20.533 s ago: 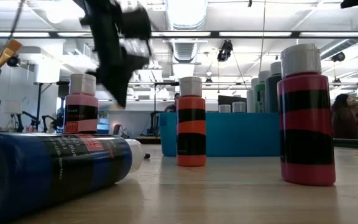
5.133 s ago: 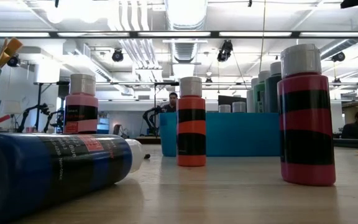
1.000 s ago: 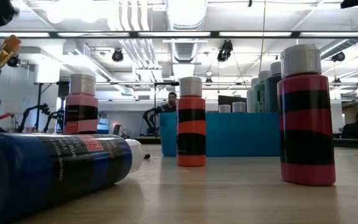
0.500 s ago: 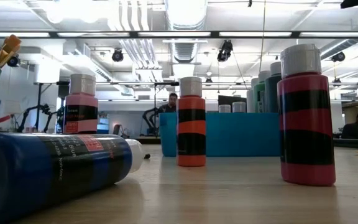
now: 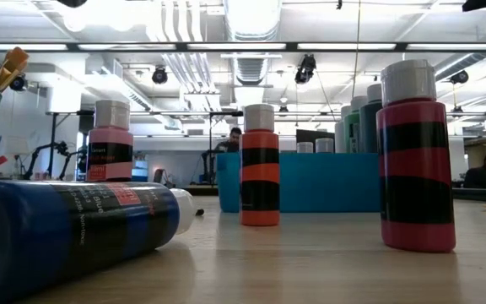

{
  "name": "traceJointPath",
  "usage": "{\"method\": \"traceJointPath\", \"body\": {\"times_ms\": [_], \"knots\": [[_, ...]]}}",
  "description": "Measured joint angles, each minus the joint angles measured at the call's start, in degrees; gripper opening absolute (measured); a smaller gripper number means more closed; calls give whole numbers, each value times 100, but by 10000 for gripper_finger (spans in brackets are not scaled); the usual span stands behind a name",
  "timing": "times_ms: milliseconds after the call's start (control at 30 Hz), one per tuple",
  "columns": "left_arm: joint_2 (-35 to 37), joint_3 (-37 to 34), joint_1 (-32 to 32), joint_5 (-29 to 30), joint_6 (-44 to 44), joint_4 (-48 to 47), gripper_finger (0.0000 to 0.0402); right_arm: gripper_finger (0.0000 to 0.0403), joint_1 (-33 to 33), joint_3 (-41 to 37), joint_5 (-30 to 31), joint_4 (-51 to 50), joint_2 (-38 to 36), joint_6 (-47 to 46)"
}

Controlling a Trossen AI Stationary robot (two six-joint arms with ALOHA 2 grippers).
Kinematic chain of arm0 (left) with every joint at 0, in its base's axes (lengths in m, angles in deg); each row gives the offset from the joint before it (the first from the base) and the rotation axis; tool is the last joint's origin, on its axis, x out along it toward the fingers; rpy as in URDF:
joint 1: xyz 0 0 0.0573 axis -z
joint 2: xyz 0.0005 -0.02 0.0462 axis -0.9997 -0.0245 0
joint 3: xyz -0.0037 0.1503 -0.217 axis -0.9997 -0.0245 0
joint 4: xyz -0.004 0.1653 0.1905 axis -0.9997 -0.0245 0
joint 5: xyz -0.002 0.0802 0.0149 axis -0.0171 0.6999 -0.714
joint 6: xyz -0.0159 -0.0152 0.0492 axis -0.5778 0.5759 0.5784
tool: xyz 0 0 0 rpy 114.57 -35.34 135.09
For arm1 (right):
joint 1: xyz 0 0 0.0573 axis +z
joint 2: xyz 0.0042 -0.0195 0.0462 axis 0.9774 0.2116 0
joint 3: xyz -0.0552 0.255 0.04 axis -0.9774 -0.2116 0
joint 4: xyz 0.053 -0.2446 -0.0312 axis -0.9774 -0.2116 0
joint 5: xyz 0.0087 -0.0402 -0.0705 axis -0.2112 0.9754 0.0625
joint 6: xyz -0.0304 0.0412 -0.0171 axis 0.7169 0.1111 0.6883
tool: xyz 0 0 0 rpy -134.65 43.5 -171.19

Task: Pick & Place Paint Supplies
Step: Put the silver paintbrush into the green cup

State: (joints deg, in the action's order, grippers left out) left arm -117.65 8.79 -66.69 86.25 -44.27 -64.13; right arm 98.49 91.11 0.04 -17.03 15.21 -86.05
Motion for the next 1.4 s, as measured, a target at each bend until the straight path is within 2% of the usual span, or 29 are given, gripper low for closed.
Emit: {"method": "traceJointPath", "body": {"times_ms": [167,233,300,433,567,800,967,1200,1400], "knots": [[-539,0,-384,-57,-1772,-381,133,8,0,0,0,0,1,0],[-785,0,-586,-275,-2127,-379,133,8,0,0,0,0,0,0],[-1029,39,-886,-754,-2296,-394,133,8,0,0,0,0,0,0],[-1445,266,-1540,-1955,-2463,-524,133,9,0,2,0,0,2,0],[-1787,587,-1994,-2710,-2455,-990,133,9,0,0,0,0,1,0],[-2440,1184,-2451,-3260,-1979,-1921,133,9,0,0,0,0,2,0],[-2894,1462,-2668,-3857,-1868,-2453,133,9,0,1,0,0,1,0],[-3193,1392,-2770,-4805,-2383,-2567,133,9,0,0,0,0,1,0],[-3431,1255,-2820,-5148,-2504,-2435,134,9,0,0,0,0,2,-2]]}}
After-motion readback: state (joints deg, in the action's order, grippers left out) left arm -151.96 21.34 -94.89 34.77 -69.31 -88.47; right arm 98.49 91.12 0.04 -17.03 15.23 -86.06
